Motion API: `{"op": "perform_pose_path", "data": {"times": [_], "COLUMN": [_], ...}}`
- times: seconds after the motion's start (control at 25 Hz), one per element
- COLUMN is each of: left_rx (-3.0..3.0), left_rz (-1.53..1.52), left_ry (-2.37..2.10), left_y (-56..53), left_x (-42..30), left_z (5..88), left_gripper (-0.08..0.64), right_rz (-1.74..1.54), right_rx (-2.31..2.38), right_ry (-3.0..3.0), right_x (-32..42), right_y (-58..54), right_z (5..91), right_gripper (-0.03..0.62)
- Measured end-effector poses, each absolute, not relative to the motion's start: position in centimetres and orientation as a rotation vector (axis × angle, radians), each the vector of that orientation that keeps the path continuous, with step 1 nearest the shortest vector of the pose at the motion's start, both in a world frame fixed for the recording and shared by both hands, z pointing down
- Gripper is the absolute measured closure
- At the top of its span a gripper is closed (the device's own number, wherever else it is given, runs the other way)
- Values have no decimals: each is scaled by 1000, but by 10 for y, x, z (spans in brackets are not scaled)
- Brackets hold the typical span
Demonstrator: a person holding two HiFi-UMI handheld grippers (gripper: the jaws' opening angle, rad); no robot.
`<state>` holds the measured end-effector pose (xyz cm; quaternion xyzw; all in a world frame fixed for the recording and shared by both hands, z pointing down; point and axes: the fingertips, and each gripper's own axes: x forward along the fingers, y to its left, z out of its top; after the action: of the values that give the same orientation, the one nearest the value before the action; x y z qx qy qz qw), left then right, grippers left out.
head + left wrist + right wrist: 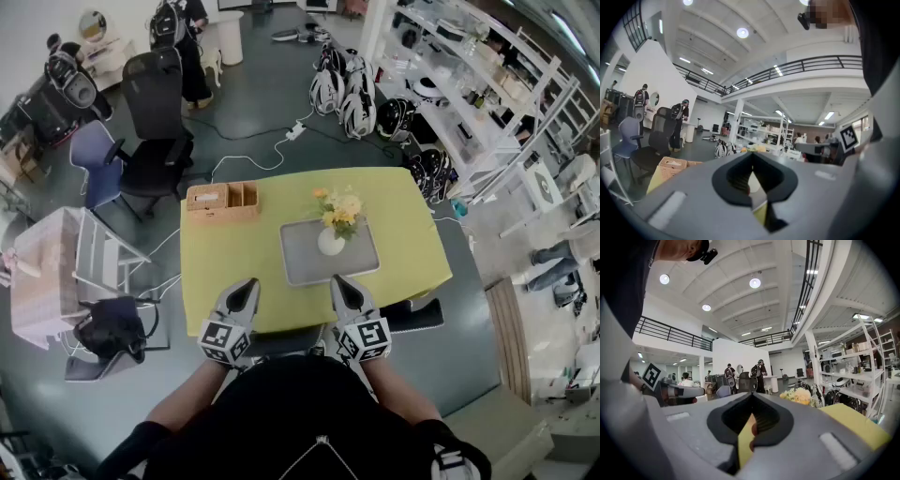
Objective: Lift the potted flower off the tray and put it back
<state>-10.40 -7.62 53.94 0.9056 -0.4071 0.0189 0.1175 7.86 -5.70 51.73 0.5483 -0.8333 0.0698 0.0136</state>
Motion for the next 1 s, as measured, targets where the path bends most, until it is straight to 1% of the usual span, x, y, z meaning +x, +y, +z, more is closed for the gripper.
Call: {"op": "perform_pose_path", "data": {"times": [0.4, 0.64, 0.72, 0.8, 0.84, 0.88, 1.0], "left_rx": [2643, 2626, 2614, 2597, 2587, 2576, 2546], "left_rz": [68, 114, 136, 160, 171, 180, 210], "left_ry": [-1190, -1191, -1199, -1215, -1223, -1229, -1243], "left_y": [-75, -72, -71, -71, -71, -72, -73], "left_x": [-100, -99, -101, -104, -106, -107, -109], "left_z": [543, 553, 559, 565, 569, 573, 590], "left_gripper": [554, 554, 554, 554, 554, 554, 552], "right_rz": [194, 188, 240, 300, 321, 334, 364], "right_rx": [1699, 1779, 1805, 1831, 1843, 1852, 1866], "right_ry": [-2649, -2557, -2518, -2465, -2435, -2405, -2339], "right_x": [84, 103, 113, 126, 133, 139, 158], "right_y": [-68, -108, -124, -141, -149, -158, -183], "right_z": [525, 570, 595, 624, 639, 654, 698], "right_gripper": [591, 587, 535, 521, 495, 489, 429]}}
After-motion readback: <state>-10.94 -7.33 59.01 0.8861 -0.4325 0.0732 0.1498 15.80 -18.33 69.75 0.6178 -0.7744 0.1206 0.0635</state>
